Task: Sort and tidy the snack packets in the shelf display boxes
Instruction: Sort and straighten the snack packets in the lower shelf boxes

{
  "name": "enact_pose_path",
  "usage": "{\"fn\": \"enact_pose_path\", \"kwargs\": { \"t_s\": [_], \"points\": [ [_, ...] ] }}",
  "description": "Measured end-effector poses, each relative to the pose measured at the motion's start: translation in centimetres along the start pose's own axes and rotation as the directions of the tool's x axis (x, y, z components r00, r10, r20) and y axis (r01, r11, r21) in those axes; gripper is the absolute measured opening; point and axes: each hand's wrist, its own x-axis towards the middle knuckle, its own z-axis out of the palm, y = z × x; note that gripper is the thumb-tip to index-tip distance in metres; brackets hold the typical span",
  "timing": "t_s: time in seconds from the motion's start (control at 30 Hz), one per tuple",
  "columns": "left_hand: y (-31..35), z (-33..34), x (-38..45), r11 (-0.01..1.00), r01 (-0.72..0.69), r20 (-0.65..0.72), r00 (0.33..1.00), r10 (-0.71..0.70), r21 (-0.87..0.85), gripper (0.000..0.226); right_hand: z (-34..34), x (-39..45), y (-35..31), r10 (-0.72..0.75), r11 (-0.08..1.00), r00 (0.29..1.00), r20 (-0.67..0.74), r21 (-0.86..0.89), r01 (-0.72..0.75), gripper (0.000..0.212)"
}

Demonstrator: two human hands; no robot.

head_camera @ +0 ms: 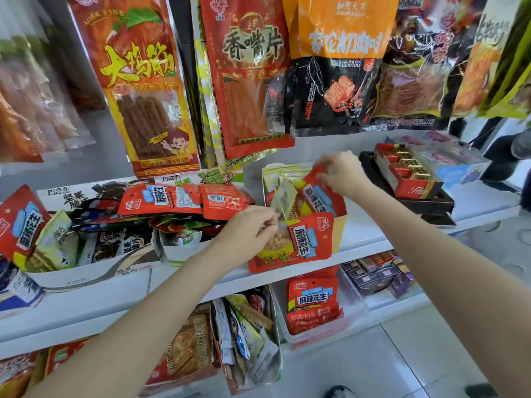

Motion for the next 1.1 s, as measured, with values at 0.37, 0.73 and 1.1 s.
{"fn": "enact_pose_path", "kwargs": {
  "t_s": [0.37, 0.73, 1.1],
  "points": [
    [2.8, -1.3, 0.4, 0.816, 0.084, -0.014, 0.994, -0.113, -0.572, 0.020, -8.1, -7.9, -0.7, -0.238, 0.965, 0.888, -0.393, 0.010, 0.263, 0.020],
    [8.5, -0.8, 4.7, 0.739, 0.085, -0.004, 0.993, -0.117, -0.668, 0.012, -13.1, -10.2, 0.8, -0.094, 0.978, 0.974, -0.205, 0.166, 0.129, 0.034],
    [1.0, 0.4, 12.1, 0.878, -0.009, 0.337, 0.925, -0.174, 0.479, 0.044, -13.5, -9.3, 1.9, -0.166, 0.962, 0.899, 0.404, -0.133, 0.237, 0.018]
  ]
}}
